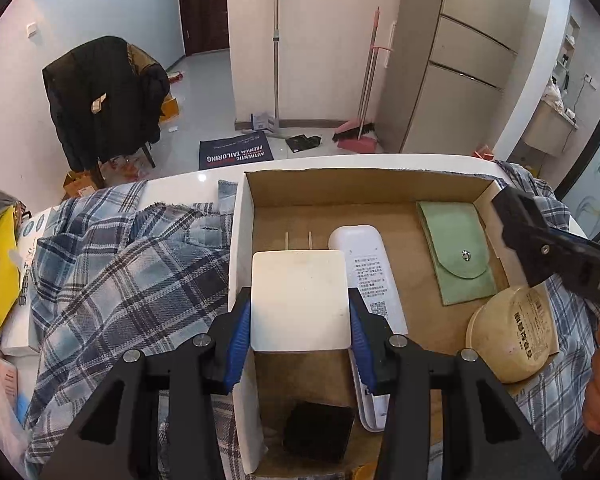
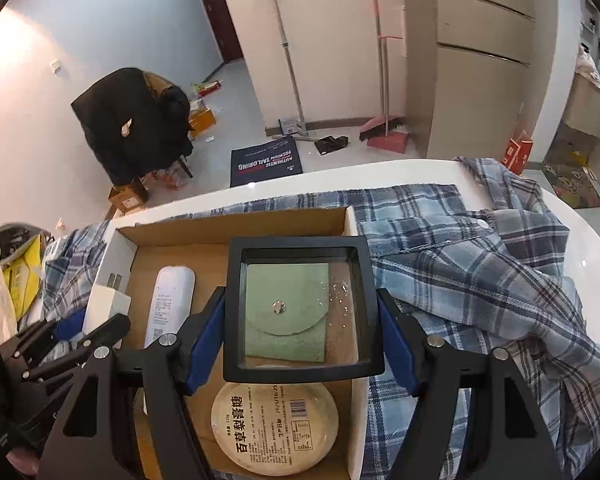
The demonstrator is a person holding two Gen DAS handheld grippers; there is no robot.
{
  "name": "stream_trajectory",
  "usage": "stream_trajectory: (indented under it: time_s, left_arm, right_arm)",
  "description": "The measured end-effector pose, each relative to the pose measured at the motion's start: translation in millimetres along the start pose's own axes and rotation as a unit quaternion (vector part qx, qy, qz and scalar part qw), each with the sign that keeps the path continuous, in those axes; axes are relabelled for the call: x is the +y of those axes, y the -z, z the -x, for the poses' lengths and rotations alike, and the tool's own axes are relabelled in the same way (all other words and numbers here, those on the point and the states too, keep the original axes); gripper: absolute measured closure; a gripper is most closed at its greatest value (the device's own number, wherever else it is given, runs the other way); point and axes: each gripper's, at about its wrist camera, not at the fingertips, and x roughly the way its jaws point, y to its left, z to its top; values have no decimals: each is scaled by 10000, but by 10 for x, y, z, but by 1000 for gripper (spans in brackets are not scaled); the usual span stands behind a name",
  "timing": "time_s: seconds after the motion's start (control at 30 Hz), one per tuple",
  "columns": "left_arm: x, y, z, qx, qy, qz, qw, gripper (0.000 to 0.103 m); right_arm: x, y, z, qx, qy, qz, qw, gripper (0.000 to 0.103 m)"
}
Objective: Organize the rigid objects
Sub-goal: 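Carry the white plug and clear frame over the box with both grippers, then lower the plug and frame into the box and open both grippers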
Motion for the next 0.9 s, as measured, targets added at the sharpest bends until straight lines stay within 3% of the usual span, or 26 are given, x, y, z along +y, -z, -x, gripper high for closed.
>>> stream_trajectory:
  time_s: [0.17,0.23,0.3,0.5,0.67,0.9]
  left_arm:
    - [-43,-3,-2,19,-2,-62,10000,56]
    - [-45,-9,12,11,36,-58,10000,48]
    - [-32,-16,35,-50,271,13,9996,33]
    - [-62,-38,249,-550,90,-82,9984,20]
    - [33,-55,393,-932,145,159,9954,19]
    - [48,-73,327,-794,165,188,9965,19]
  right_arm:
    - [33,15,-23,38,25,46,10000,33]
    - [33,10,-8,-2,46,62,10000,33]
    - [21,9,-2,-23,51,50,10000,33]
    - [44,35,-24,-51,46,135,9999,34]
    - [99,50,-30,-101,25,238,9997,34]
    - [119,66,-121,-70,98,247,9996,34]
